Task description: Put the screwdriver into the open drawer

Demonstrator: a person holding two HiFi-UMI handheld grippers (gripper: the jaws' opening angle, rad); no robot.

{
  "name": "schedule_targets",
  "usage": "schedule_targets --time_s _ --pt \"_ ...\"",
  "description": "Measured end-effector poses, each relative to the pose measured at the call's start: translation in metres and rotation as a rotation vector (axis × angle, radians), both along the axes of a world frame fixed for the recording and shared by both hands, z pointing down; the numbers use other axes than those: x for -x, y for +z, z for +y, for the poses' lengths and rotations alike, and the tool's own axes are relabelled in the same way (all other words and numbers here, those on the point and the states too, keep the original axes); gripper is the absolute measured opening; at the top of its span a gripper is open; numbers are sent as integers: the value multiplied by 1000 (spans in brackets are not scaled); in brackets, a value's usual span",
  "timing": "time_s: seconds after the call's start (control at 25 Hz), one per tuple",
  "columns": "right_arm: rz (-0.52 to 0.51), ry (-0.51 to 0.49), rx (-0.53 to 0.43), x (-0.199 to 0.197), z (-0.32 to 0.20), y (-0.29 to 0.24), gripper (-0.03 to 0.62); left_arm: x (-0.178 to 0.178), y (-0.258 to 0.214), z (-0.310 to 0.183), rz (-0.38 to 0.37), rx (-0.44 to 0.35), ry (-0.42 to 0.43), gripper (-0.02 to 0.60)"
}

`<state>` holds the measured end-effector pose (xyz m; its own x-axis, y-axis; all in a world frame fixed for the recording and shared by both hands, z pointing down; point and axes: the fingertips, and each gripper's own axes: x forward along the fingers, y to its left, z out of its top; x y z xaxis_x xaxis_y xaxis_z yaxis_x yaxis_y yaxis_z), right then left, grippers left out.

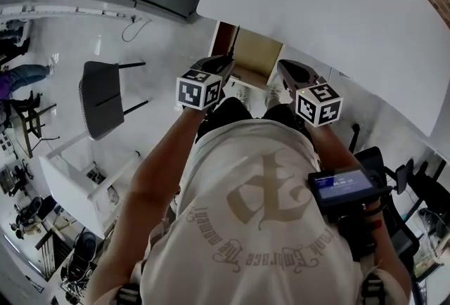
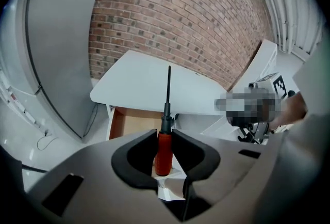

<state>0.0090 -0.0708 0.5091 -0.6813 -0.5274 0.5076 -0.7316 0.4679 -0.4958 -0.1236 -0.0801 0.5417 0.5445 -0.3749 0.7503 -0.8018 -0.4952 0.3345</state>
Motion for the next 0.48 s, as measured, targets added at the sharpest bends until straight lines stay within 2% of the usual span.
schedule_targets --time_s 0.2,0.48 --pt "5 -30 18 31 -14 12 23 28 26 2 2 46 -22 98" --pt "13 -50 50 53 -11 27 23 46 49 12 17 104 -41 98"
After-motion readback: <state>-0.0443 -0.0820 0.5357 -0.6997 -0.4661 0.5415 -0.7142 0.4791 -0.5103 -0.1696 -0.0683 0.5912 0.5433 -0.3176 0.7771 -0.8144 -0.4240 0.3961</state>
